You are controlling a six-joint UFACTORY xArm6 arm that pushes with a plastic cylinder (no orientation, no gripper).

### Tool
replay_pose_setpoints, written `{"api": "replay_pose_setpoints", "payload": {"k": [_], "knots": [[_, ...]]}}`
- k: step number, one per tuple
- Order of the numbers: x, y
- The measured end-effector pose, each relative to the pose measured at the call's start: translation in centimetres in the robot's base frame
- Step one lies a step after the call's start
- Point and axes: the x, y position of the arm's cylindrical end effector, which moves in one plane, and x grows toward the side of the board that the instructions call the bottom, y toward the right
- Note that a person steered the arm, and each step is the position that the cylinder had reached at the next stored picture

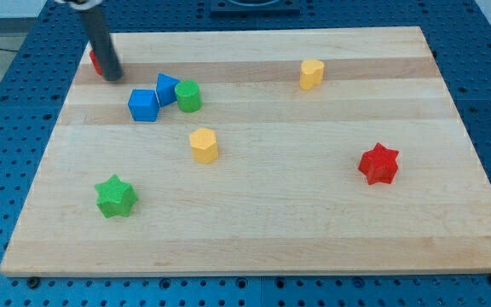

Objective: Keep blue blocks and green circle in between red circle and yellow hexagon

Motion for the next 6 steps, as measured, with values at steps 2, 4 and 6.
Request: {"api": "replay_pose_setpoints", "payload": {"k": [2, 4, 6], "knots": [[8.7, 0.5], [9.7, 8.6], [13.3, 6.1]]}}
